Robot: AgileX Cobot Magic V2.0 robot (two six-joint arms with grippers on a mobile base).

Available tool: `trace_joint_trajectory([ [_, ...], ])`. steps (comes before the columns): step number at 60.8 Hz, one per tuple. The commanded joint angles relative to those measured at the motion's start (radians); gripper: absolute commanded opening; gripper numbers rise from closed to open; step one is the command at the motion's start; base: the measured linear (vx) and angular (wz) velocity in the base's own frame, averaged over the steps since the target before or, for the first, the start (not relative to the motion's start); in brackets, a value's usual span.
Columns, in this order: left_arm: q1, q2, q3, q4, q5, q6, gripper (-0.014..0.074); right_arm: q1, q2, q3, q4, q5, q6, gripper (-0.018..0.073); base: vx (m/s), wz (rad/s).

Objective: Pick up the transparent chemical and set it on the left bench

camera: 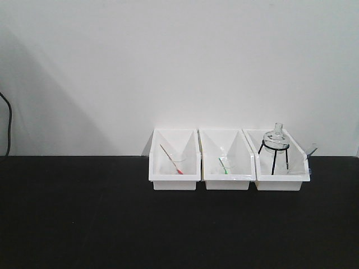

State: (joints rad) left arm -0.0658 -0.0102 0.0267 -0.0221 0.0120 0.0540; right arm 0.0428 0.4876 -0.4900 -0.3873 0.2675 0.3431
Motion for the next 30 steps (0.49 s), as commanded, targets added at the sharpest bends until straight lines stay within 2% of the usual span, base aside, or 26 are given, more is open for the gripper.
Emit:
trace_joint_trajectory([
  [1,-0.002,-0.019,0.016,-0.001,-0.078,-0.008,-0.0003,-0.001,0.003,-0.030,-0.008,-0.074,-0.001,-0.0003,0.01,-0.02],
  [11,-0.002,-0.019,0.016,-0.001,-0.078,-0.008,-0.0003,-0.001,0.003,-0.030,-0.007,-0.084,-0.001,-0.0003,0.00,0.00],
  [17,-0.002,-0.019,0.016,-0.001,-0.078,-0.008,-0.0003,-0.001,0.010,-0.030,-0.014,-0.161,-0.002,-0.0003,0.00,0.00],
  [22,-0.002,-0.019,0.016,-0.001,-0.078,-0.008,-0.0003,0.001,0.046,-0.030,-0.001,-0.315,-0.001,-0.0001,0.00,0.00],
  [30,-0.002,-0.019,0.016,-0.001,-0.078,-0.008,-0.0003,0.021,0.185,-0.030,-0.011,-0.690,0.033,-0.0001,0.00,0.00],
])
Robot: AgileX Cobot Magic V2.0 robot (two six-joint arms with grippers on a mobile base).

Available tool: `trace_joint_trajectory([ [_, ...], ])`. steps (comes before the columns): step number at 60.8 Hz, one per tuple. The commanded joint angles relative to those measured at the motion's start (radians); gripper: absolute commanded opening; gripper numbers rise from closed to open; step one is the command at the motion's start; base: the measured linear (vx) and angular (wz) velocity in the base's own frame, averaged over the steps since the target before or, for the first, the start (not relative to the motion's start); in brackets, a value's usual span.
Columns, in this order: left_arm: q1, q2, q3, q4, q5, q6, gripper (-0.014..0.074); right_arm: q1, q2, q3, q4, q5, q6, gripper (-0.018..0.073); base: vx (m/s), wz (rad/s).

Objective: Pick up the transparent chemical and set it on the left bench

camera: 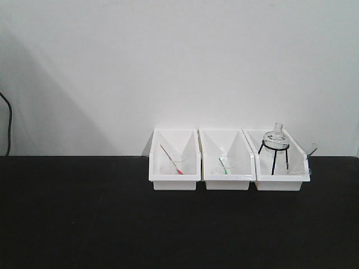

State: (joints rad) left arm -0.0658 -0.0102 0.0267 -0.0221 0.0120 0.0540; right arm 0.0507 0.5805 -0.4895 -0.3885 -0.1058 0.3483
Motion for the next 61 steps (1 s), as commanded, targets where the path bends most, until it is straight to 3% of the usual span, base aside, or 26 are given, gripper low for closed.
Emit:
trace_joint_trajectory([
  [1,-0.002,-0.019,0.016,-0.001,-0.078,-0.008,-0.0003,0.017,0.123,-0.031,-0.011,-0.351,0.036,-0.0001,0.00,0.00],
  [9,-0.002,-0.019,0.016,-0.001,-0.078,-0.008,-0.0003,0.046,0.333,-0.031,-0.107,-0.627,0.122,-0.0001,0.00,0.00],
  [22,-0.002,-0.019,0.016,-0.001,-0.078,-0.008,-0.0003,0.061,0.648,-0.031,-0.296,-0.950,0.134,-0.0001,0.00,0.00],
  [45,-0.002,-0.019,0.016,-0.001,-0.078,-0.008,-0.0003,0.061,0.943,-0.031,-0.344,-0.992,0.136,0.0015,0.00,0.00],
  [55,-0.002,-0.019,0.016,-0.001,-0.078,-0.008,-0.0003,0.061,1.004,-0.031,-0.384,-1.008,0.061,0.0125,0.00,0.00],
  [61,-0.002,-0.019,0.016,-0.001,-0.078,-0.008,-0.0003,0.061,1.013,-0.031,-0.412,-1.008,0.051,0.0252,0.00,0.00],
])
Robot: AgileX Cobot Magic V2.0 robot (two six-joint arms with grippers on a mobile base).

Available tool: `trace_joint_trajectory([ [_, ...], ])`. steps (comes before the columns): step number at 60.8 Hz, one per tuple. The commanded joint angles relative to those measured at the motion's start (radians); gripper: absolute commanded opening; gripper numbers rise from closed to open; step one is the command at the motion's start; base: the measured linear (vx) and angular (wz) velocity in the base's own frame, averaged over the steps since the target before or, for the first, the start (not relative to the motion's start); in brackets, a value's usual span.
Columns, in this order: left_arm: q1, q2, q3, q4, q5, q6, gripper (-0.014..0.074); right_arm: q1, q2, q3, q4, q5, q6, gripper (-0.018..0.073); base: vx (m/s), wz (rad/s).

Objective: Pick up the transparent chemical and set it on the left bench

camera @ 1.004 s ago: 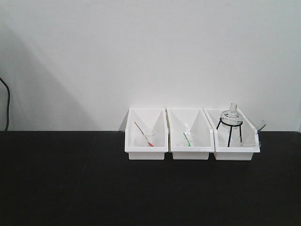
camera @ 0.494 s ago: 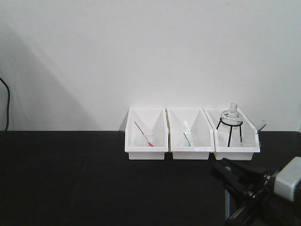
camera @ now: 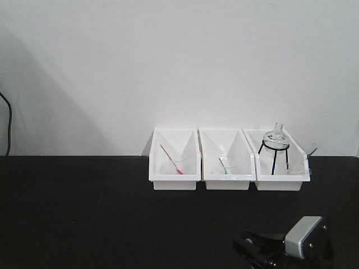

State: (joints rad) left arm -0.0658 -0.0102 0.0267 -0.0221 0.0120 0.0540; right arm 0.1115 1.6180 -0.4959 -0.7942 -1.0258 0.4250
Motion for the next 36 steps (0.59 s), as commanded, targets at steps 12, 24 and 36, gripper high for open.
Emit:
trace_joint_trajectory([
  [12,-0.002,-0.019,0.016,-0.001,-0.078,-0.008,-0.0003,0.000,-0.024,-0.024,-0.013,-0.091,-0.052,0.0533,0.00,0.00],
  [24,-0.002,-0.019,0.016,-0.001,-0.078,-0.008,-0.0003,0.000,-0.058,-0.024,0.011,-0.087,0.032,0.0575,0.00,0.00],
  [36,-0.002,-0.019,0.016,-0.001,-0.078,-0.008,-0.0003,0.000,-0.208,-0.024,0.089,0.080,0.175,0.0203,0.00,0.00],
])
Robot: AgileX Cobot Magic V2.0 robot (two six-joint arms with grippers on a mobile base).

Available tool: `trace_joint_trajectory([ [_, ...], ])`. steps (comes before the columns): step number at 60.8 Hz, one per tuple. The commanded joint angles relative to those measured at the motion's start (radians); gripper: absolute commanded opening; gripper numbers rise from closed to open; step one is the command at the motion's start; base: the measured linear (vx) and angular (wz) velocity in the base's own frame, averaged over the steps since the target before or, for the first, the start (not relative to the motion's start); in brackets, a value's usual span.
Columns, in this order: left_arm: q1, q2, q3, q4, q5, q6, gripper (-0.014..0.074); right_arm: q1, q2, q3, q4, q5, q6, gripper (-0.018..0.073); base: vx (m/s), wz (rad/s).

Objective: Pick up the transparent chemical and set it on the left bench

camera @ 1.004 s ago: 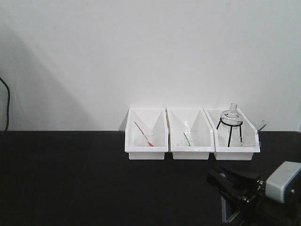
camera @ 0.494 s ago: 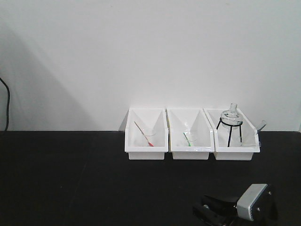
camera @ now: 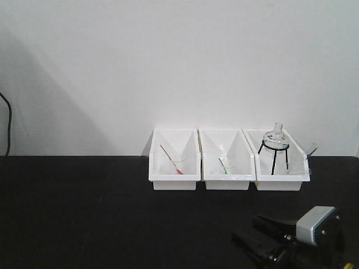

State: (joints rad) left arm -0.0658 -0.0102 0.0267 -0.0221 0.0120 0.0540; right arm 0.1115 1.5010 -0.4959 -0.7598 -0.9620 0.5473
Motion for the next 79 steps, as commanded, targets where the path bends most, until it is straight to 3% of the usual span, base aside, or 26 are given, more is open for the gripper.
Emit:
trace_joint_trajectory([
  [1,-0.002,-0.019,0.016,-0.001,-0.078,-0.008,-0.0003,0.000,-0.113,-0.024,0.053,0.043,0.062,0.0165,0.00,0.00],
  [5,-0.002,-0.019,0.016,-0.001,-0.078,-0.008,-0.0003,0.000,-0.187,-0.024,0.039,0.128,0.090,-0.0017,0.00,0.00],
  [14,-0.002,-0.019,0.016,-0.001,-0.078,-0.008,-0.0003,0.000,-0.334,-0.024,-0.019,0.328,0.186,-0.0008,0.00,0.00],
  [23,-0.002,-0.019,0.016,-0.001,-0.078,-0.008,-0.0003,0.000,-0.460,-0.024,-0.060,0.450,0.190,-0.0007,0.00,0.00],
  [61,-0.002,-0.019,0.016,-0.001,-0.078,-0.008,-0.0003,0.000,-0.525,-0.023,-0.046,0.459,0.188,-0.0007,0.00,0.00],
  [65,-0.002,-0.019,0.016,-0.001,-0.078,-0.008,-0.0003,0.017,-0.538,-0.019,0.037,0.498,0.174,-0.0007,0.00,0.00],
  [68,-0.002,-0.019,0.016,-0.001,-0.078,-0.008,-0.0003,0.040,-0.560,-0.015,0.198,0.558,0.105,-0.0007,0.00,0.00],
  [73,-0.002,-0.019,0.016,-0.001,-0.078,-0.008,-0.0003,0.073,-0.603,0.003,0.484,0.669,-0.159,-0.0007,0.00,0.00],
  [79,-0.002,-0.019,0.016,-0.001,-0.078,-0.008,-0.0003,0.118,-0.700,0.061,0.669,0.721,-0.457,-0.0007,0.00,0.00],
])
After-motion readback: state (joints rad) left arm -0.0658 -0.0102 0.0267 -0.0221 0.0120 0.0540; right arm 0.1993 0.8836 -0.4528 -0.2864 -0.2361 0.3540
